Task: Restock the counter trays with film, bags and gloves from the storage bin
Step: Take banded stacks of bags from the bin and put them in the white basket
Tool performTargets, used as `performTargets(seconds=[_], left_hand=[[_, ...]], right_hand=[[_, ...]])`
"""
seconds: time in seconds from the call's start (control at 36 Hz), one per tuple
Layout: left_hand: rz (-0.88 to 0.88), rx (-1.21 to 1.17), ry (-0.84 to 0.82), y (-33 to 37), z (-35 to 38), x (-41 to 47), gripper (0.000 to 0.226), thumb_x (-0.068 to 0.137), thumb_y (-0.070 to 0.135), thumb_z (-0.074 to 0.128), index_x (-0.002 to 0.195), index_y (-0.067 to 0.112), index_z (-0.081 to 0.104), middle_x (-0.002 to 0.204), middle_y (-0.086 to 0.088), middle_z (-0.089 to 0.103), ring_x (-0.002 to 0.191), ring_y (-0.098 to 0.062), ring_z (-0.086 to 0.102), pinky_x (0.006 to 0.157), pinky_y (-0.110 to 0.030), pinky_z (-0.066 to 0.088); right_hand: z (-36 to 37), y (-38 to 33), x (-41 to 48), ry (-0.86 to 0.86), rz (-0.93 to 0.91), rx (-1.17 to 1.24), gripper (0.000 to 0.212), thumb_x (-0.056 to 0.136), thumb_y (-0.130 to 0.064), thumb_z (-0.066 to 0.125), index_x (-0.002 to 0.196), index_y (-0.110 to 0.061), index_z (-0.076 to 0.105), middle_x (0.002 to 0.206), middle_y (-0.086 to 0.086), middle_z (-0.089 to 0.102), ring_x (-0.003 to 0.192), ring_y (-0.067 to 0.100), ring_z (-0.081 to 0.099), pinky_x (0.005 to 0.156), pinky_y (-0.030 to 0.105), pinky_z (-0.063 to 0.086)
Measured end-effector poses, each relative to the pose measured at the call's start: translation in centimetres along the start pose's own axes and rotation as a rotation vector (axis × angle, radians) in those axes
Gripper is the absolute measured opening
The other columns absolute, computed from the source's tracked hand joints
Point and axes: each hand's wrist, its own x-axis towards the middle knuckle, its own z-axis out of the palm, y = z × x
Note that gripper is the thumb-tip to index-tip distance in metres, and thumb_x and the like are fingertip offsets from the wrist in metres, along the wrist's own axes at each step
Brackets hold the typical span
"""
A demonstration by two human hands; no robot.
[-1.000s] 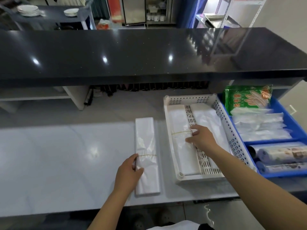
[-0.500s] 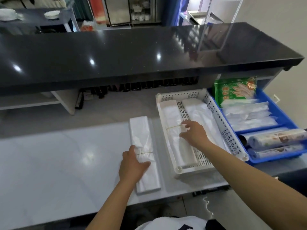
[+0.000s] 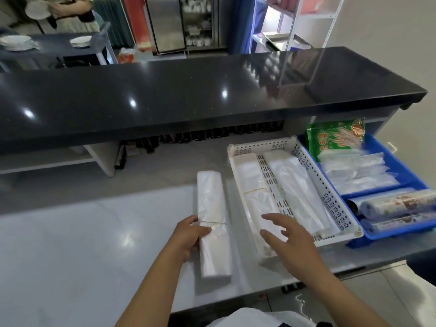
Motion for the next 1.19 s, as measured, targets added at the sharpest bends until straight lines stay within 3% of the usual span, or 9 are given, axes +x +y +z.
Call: performTargets(seconds=[0.17, 0.33, 0.5, 0.61, 0.72, 0.81, 0.89, 0.97, 1.19], left_hand=[[0.134, -0.15, -0.18, 3.3, -1.0, -2.6, 0.049, 0.085, 0.005, 0.071, 0.127, 0.022, 0.054, 0.111, -0.013, 0.072, 0.089, -0.029, 0.071, 0.067, -0.038, 0.057], [0.341, -0.143, -0.436, 7.3, 0.2, -7.1, 0.059, 0.078, 0.01, 0.078, 0.128, 0.031, 0.054, 0.117, -0.013, 0.072, 0.099, -0.031, 0.071, 0.069, -0.037, 0.058], [0.411, -0.05, -0.555, 8.1, 4.2, -8.9, 0.055, 0.083, 0.012, 0.076, 0.128, 0.035, 0.055, 0.117, -0.012, 0.072, 0.106, -0.033, 0.069, 0.082, -0.043, 0.058], [0.406, -0.016, -0.516, 6.9, 6.7, -9.0, 0.048, 0.085, 0.007, 0.073, 0.12, 0.037, 0.06, 0.11, -0.011, 0.074, 0.1, -0.03, 0.071, 0.08, -0.047, 0.06], [0.383, 0.004, -0.482, 6.0, 7.9, -8.2, 0.041, 0.082, 0.014, 0.076, 0.113, 0.04, 0.067, 0.102, -0.006, 0.074, 0.097, -0.024, 0.072, 0.074, -0.043, 0.06], [0.398, -0.026, -0.359, 5.8, 8.2, -7.3, 0.033, 0.084, 0.017, 0.075, 0.11, 0.038, 0.071, 0.105, -0.005, 0.072, 0.096, -0.019, 0.071, 0.075, -0.038, 0.061], [0.421, 0.042, -0.138, 5.2, 8.3, -5.5, 0.048, 0.085, 0.024, 0.076, 0.126, 0.042, 0.059, 0.123, 0.005, 0.061, 0.11, -0.013, 0.063, 0.091, -0.037, 0.056], [0.316, 0.064, -0.097, 4.2, 8.5, -3.9, 0.071, 0.086, 0.029, 0.074, 0.146, 0.041, 0.037, 0.141, 0.009, 0.043, 0.13, -0.018, 0.047, 0.103, -0.043, 0.048], [0.208, -0.007, -0.163, 3.3, 10.2, -2.5, 0.058, 0.092, 0.017, 0.066, 0.142, 0.035, 0.043, 0.141, 0.007, 0.049, 0.114, -0.014, 0.059, 0.078, -0.038, 0.062]], right_hand=[[-2.6, -2.1, 0.6, 0.061, 0.081, 0.232, 0.029, 0.082, -0.023, 0.076, 0.107, -0.038, 0.072, 0.111, -0.014, 0.071, 0.099, -0.001, 0.066, 0.08, 0.023, 0.05], [-3.9, -4.9, 1.9, -0.168, 0.19, 0.706, 0.047, 0.073, -0.025, 0.08, 0.118, -0.025, 0.07, 0.119, 0.009, 0.071, 0.107, 0.028, 0.069, 0.089, 0.05, 0.057], [-4.5, -6.5, 3.0, -0.269, 0.115, 0.853, 0.043, 0.081, -0.012, 0.072, 0.124, -0.018, 0.067, 0.122, 0.016, 0.07, 0.103, 0.032, 0.068, 0.081, 0.048, 0.06], [-4.8, -5.1, 2.7, -0.125, 0.154, 0.856, 0.043, 0.074, -0.006, 0.073, 0.116, -0.015, 0.071, 0.118, 0.017, 0.071, 0.096, 0.033, 0.069, 0.069, 0.04, 0.06], [-5.5, -3.1, 2.6, -0.086, 0.215, 0.82, 0.046, 0.071, -0.007, 0.076, 0.115, -0.019, 0.072, 0.114, 0.015, 0.073, 0.096, 0.035, 0.069, 0.084, 0.053, 0.055], [-6.3, -1.9, 3.4, -0.04, 0.282, 0.805, 0.051, 0.064, -0.007, 0.078, 0.113, -0.021, 0.072, 0.105, 0.01, 0.076, 0.08, 0.026, 0.071, 0.068, 0.04, 0.058], [-7.3, -0.9, 5.3, -0.041, 0.347, 0.756, 0.048, 0.071, -0.002, 0.076, 0.115, -0.02, 0.07, 0.102, 0.01, 0.077, 0.074, 0.022, 0.072, 0.058, 0.033, 0.057], [-8.1, -0.5, 8.0, -0.092, 0.376, 0.671, 0.04, 0.077, 0.0, 0.072, 0.112, -0.018, 0.069, 0.094, 0.008, 0.077, 0.069, 0.021, 0.072, 0.054, 0.03, 0.056], [-6.1, -1.5, 15.1, -0.26, 0.375, 0.437, 0.037, 0.079, 0.001, 0.072, 0.111, -0.017, 0.07, 0.087, 0.008, 0.076, 0.065, 0.021, 0.07, 0.054, 0.029, 0.054]])
